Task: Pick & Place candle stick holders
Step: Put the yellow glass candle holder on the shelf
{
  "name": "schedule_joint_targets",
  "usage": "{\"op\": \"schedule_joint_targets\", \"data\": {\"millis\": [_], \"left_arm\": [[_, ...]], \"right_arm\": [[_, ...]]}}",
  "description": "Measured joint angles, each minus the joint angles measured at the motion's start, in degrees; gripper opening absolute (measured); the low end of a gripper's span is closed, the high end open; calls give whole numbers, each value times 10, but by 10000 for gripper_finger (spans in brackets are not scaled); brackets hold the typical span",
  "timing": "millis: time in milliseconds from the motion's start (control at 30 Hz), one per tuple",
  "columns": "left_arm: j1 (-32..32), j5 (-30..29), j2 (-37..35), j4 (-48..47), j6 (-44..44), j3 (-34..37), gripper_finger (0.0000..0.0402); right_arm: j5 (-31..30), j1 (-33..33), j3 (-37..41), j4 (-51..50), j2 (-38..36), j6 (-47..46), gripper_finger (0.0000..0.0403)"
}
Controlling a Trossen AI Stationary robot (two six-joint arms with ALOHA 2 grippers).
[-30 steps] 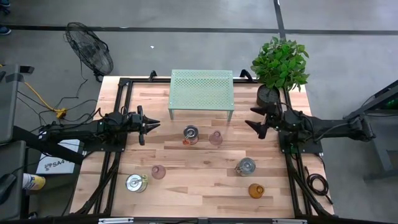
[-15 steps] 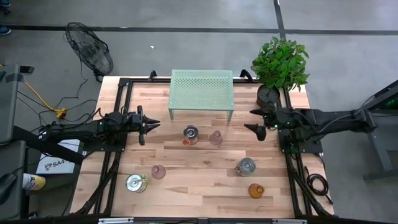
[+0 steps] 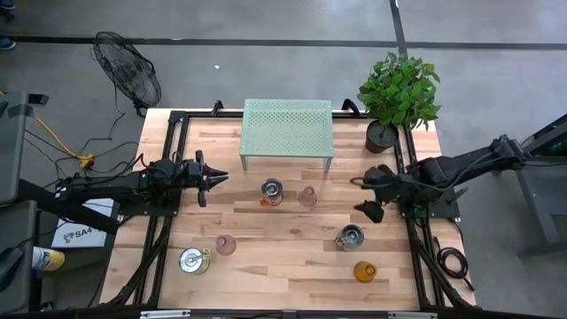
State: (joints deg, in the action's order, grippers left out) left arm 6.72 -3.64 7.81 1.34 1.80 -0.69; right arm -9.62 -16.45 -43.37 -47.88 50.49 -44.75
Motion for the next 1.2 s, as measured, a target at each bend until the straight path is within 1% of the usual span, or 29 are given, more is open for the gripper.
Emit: {"op": "schedule_joint_targets", "data": {"millis": [67,267,467,567,733,867,967,1100,1200], "left_arm": [[0,0,0,0,0,0,58],[0,0,0,0,0,0,58],[0,0,0,0,0,0,58],[0,0,0,0,0,0,58],[0,0,0,0,0,0,58],[0,0,0,0,0,0,58],[0,0,0,0,0,0,58],[0,0,0,0,0,0,58],[0,0,0,0,0,0,58]], "right_arm": [[32,-5,-1,-19,9,-28,386],[162,-6,-1,-61,25,-111,386],[224,-6,-1,-86,25,-134,386],[234,-6,-1,-90,25,-138,386],[236,-6,-1,-89,25,-172,386],[262,-6,-1,-89,25,-135,386],[265,-6,-1,-89,25,-134,386],[253,-30,-1,-83,32,-141,386],[252,-59,-1,-82,49,-175,386]]}}
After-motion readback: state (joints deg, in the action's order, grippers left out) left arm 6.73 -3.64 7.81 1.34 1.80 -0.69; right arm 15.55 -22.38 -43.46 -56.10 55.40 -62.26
